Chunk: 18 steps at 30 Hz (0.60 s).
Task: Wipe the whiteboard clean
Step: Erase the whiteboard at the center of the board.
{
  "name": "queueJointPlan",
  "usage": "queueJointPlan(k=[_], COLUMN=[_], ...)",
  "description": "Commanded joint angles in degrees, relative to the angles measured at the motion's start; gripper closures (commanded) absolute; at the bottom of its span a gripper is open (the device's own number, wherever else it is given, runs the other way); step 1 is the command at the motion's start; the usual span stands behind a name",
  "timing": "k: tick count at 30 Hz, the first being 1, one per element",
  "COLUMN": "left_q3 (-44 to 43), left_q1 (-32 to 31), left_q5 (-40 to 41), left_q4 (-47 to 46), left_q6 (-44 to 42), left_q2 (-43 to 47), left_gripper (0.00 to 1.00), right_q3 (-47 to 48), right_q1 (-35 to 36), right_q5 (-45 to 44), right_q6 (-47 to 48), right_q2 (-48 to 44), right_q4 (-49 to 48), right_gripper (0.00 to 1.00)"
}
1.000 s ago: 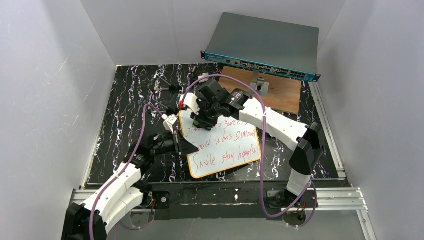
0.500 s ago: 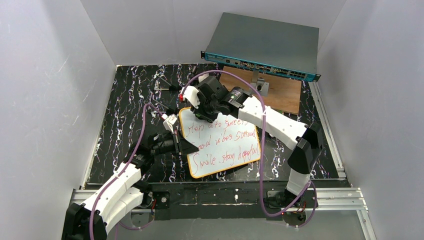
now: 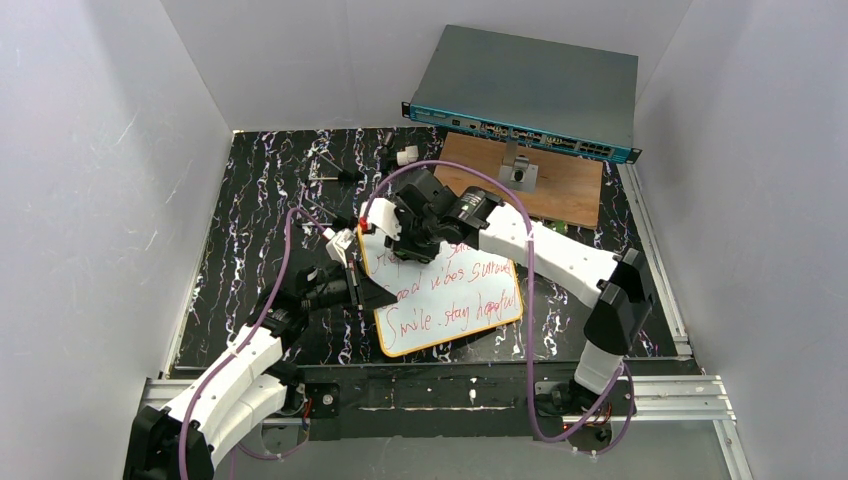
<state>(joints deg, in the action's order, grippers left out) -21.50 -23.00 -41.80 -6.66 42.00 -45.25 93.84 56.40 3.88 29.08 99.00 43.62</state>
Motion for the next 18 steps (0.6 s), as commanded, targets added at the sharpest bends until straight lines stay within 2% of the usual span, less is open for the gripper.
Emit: queueJointPlan(k=[1,7,11,18], left_q3=[-2.4,-2.1,-2.1,-2.1], left_q1=[-0.7,-0.7,-0.7,-0.7], left_q5=[-1.4,-1.6,-1.7,-1.5], left_q4=[-3.7,-4.4,-4.5,-4.6], left_q6=[-7.0,-7.2,-7.2,-7.3], left_q2=[1.9,2.2,2.0,2.1], left_gripper=[1.00,1.00,1.00,1.00], right_q3=[6.9,12.6,10.5,0.1], right_q1=[0.1,-4.2,-6.0,-5.3], right_q5=[0.4,-6.0,-6.1,7.7], right_q6=[-3.3,-6.7,-6.4,0.5], right_q2=[3.6,6.4,5.9,0.2], right_q4=[1.1,0.0,0.0,2.4], right_gripper=[0.99,0.99,0.99,0.99])
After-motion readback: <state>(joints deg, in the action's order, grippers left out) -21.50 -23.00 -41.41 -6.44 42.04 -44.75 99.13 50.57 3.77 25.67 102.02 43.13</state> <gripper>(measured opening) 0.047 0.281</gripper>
